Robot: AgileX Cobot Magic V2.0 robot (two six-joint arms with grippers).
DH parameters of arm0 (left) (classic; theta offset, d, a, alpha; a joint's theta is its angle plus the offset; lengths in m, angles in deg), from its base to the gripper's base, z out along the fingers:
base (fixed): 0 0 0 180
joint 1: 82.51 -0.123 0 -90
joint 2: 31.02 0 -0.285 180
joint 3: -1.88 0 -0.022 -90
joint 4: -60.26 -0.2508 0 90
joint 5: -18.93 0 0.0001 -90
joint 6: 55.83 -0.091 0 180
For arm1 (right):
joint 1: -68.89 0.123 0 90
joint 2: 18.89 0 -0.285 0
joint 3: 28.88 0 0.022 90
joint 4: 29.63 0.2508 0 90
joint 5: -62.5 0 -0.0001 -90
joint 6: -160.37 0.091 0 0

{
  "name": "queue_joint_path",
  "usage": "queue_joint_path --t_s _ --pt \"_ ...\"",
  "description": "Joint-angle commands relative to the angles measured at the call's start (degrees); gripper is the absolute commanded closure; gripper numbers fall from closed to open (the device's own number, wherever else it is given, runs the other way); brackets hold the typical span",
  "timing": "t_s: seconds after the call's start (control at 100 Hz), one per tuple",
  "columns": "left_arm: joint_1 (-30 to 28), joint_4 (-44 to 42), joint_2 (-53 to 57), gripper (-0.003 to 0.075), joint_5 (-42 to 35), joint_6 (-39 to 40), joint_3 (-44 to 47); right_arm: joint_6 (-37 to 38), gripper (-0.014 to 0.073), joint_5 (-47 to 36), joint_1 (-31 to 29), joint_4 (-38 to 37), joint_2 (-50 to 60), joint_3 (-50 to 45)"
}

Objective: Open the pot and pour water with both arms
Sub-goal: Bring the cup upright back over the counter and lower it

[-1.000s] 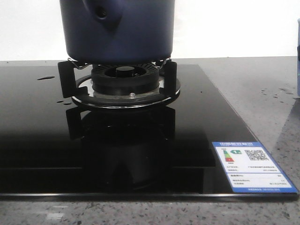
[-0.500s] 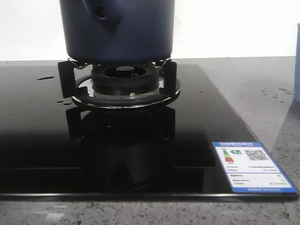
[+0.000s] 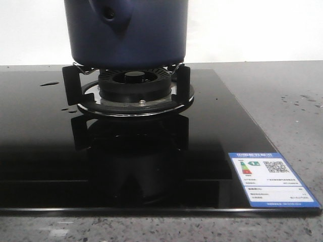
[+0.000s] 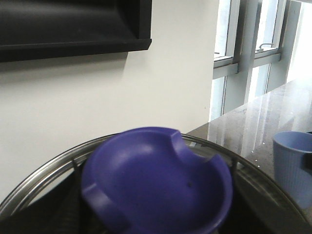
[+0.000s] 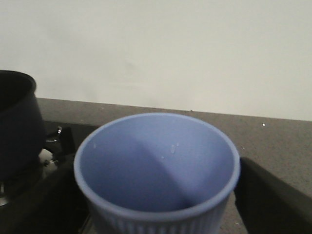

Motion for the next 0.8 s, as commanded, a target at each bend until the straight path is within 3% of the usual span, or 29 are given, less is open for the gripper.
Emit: queue_joint_path --t_s 0.0,0.15,0.22,0.48,0.66,0.79 --pt "1.7 8.2 -1.7 0.0429 0.9 -4.6 -2.1 0.1 0.0156 1.3 -0.2 -0.3 2.5 4.1" --pt "4.3 8.3 -7.0 0.043 1.5 -6.8 -3.3 0.1 0.0531 6.9 -0.2 -0.3 6.1 6.8" --pt "5.1 8.3 -9.4 0.043 1.5 -6.9 -4.5 0.1 0.0666 7.1 -0.2 -0.3 7.6 6.9" --pt "6.7 8.5 -17.0 0.043 4.3 -7.8 -8.6 -0.2 0.0666 2.1 -0.2 -4.9 5.6 6.7" --pt "6.7 8.9 -17.4 0.043 4.7 -7.8 -9.6 -0.2 0.0667 -1.9 -0.2 -5.5 -2.1 6.4" --pt "6.7 8.8 -17.1 0.043 5.7 -7.8 -9.6 -0.2 0.0667 -9.6 -0.2 -5.5 -9.3 4.2"
